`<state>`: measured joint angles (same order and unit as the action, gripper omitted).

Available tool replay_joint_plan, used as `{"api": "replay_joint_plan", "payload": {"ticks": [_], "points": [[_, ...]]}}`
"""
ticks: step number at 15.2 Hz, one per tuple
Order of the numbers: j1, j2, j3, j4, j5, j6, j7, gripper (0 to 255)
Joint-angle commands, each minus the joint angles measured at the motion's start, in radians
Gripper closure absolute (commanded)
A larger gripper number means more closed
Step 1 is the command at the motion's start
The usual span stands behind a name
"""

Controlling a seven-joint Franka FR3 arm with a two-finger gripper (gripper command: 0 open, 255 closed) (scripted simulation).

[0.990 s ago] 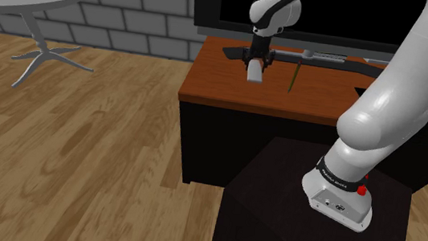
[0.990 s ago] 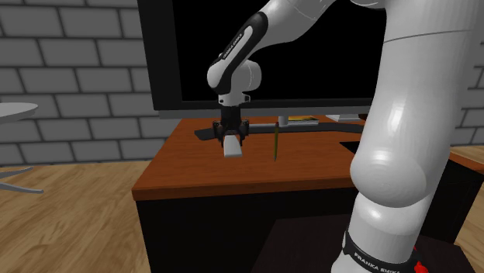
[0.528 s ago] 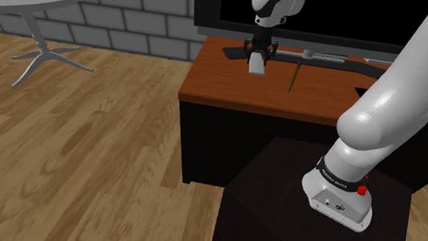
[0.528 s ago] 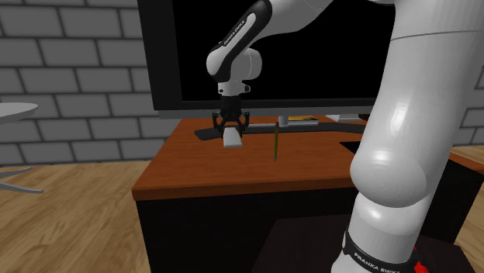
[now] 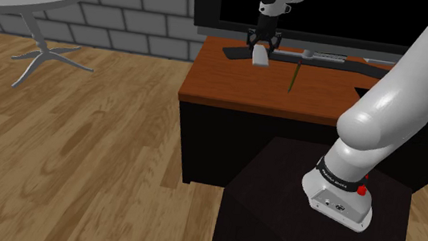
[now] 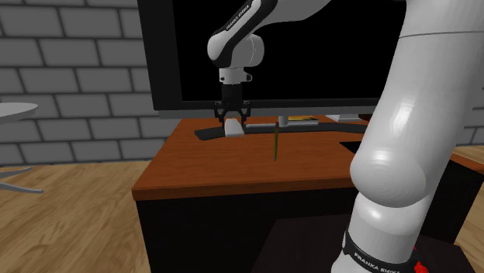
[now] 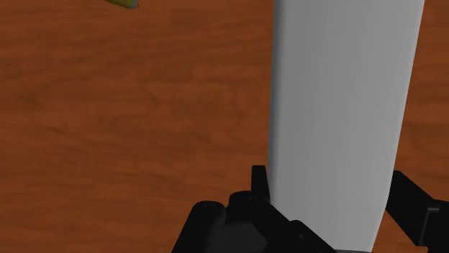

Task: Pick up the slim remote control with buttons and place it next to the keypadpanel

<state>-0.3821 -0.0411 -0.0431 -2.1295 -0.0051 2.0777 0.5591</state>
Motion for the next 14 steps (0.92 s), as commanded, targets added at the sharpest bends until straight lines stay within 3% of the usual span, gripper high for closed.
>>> {"api": "replay_joint_plan", "payload": {"ticks": [1,14], "points": [[-0.015,-0.040,-0.016,-0.042,-0.004,0.002,-0.028,255],[-0.154,-0.297,-0.182,-0.298,-0.087,0.009,-0.280,255]]}}
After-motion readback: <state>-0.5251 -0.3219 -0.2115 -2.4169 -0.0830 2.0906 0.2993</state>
